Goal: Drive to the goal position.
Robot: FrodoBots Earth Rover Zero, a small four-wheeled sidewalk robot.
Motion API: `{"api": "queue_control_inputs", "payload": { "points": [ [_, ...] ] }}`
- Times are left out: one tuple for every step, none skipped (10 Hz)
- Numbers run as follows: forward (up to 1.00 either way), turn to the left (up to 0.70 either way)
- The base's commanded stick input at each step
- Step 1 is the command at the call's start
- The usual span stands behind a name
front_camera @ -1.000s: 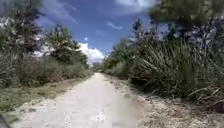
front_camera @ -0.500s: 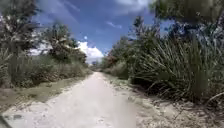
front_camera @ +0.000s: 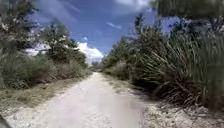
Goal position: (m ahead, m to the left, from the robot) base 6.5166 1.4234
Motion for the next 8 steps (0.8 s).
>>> {"api": "queue_control_inputs", "payload": {
  "points": [
    [0.50,0.00],
    [0.50,0.00],
    [0.50,0.00],
    [0.50,0.00],
    [0.50,0.00],
    [0.50,0.00],
    [0.50,0.00],
    [0.50,0.00]
  ]
}}
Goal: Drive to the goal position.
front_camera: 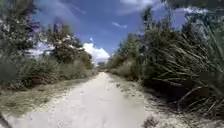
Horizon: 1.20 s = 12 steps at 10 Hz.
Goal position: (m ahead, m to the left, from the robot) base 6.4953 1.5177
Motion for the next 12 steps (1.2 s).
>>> {"api": "queue_control_inputs", "payload": {
  "points": [
    [0.50,0.00],
    [0.50,0.00],
    [0.50,0.11],
    [0.50,0.50],
    [0.50,0.50],
    [0.50,0.45],
    [0.50,0.25],
    [0.50,0.00],
    [0.50,0.00],
    [0.50,0.00],
    [0.50,0.00],
    [0.50,0.00]
  ]
}}
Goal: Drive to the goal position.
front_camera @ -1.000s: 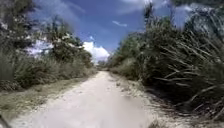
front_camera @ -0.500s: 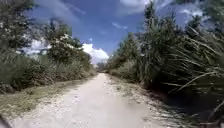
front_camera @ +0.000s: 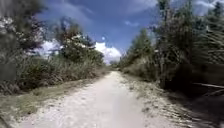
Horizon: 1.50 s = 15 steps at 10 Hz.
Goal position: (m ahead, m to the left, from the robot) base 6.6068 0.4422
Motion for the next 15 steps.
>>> {"api": "queue_control_inputs", "payload": {
  "points": [
    [0.50,0.00],
    [0.50,0.00],
    [0.50,0.00],
    [0.50,0.00],
    [0.50,0.00],
    [0.50,0.00],
    [0.50,0.00],
    [0.50,0.00],
    [0.50,0.00],
    [0.50,0.00],
    [0.50,0.00],
    [0.50,0.00],
    [0.50,0.00],
    [0.50,0.00],
    [0.50,0.00]
  ]
}}
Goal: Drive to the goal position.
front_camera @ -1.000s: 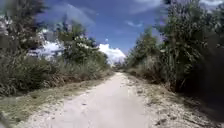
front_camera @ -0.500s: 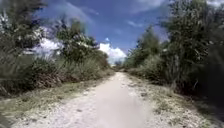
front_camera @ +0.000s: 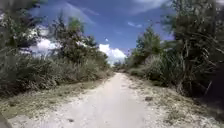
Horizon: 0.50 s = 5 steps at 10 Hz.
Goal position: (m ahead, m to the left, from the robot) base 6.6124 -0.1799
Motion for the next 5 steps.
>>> {"api": "queue_control_inputs", "payload": {
  "points": [
    [0.50,0.00],
    [0.50,0.00],
    [0.50,0.00],
    [0.50,0.00],
    [0.50,0.00]
  ]
}}
